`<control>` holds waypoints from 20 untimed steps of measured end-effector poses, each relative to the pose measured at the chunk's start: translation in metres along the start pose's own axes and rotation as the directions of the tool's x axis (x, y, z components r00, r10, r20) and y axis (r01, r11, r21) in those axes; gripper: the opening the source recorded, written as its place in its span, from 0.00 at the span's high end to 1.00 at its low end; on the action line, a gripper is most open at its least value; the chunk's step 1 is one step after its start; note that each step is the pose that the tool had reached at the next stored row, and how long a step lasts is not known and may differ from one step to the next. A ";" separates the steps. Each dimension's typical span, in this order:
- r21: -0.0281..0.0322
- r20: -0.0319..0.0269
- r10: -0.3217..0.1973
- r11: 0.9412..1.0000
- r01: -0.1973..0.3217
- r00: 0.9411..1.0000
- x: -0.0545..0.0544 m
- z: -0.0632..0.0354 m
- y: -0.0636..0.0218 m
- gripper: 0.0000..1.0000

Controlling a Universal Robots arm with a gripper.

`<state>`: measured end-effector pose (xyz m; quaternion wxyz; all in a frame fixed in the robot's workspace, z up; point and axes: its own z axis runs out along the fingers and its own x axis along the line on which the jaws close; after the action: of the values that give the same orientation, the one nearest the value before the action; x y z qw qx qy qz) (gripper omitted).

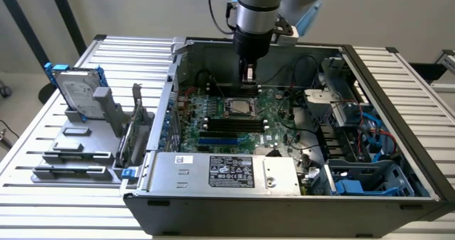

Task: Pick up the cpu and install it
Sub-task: 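Close the cpu cover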

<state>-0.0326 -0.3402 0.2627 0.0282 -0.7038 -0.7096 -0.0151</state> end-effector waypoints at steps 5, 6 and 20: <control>0.002 0.000 -0.003 1.000 0.003 1.000 -0.002 -0.0009 0.0211 0.89; 0.002 0.000 -0.004 1.000 0.004 1.000 -0.003 -0.0010 0.0255 0.89; 0.002 -0.008 -0.015 1.000 0.015 1.000 -0.004 -0.0034 0.0889 0.89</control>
<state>0.0564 -0.3436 0.2642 0.0316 -0.6985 -0.7147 -0.0171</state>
